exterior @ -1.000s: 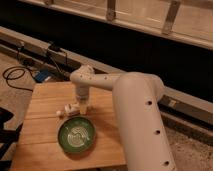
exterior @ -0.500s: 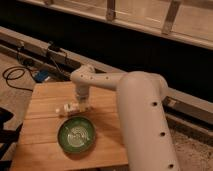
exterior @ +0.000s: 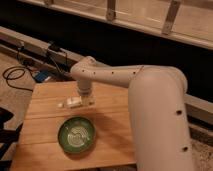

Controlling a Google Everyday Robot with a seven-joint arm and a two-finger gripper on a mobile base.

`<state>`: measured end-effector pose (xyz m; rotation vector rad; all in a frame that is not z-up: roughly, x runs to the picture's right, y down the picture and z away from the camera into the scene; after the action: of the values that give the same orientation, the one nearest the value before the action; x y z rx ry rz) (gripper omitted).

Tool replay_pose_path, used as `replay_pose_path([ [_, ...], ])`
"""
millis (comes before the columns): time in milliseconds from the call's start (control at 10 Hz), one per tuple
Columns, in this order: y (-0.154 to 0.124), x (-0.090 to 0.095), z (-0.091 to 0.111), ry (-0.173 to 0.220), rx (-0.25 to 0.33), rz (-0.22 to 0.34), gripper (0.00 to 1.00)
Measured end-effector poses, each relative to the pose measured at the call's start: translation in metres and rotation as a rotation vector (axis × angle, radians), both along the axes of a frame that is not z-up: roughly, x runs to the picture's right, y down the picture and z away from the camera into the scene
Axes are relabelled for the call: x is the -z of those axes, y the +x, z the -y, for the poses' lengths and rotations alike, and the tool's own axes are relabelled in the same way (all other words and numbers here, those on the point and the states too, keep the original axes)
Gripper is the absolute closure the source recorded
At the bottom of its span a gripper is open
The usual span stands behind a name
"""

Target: Place the bottle in the ceramic bowl

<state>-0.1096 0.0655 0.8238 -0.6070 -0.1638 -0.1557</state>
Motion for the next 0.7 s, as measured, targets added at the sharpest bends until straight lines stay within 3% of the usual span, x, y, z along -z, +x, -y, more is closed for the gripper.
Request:
replay_pose_path([
  [200, 0.015, 0.030, -0.017, 0.003, 0.010, -0.043, 1.00],
  [400, 0.008, 0.057, -0.041, -0.012, 0.020, -0.066, 1.00],
  [700, -0.011, 0.080, -0.074, -0.053, 0.027, -0.073, 1.00],
])
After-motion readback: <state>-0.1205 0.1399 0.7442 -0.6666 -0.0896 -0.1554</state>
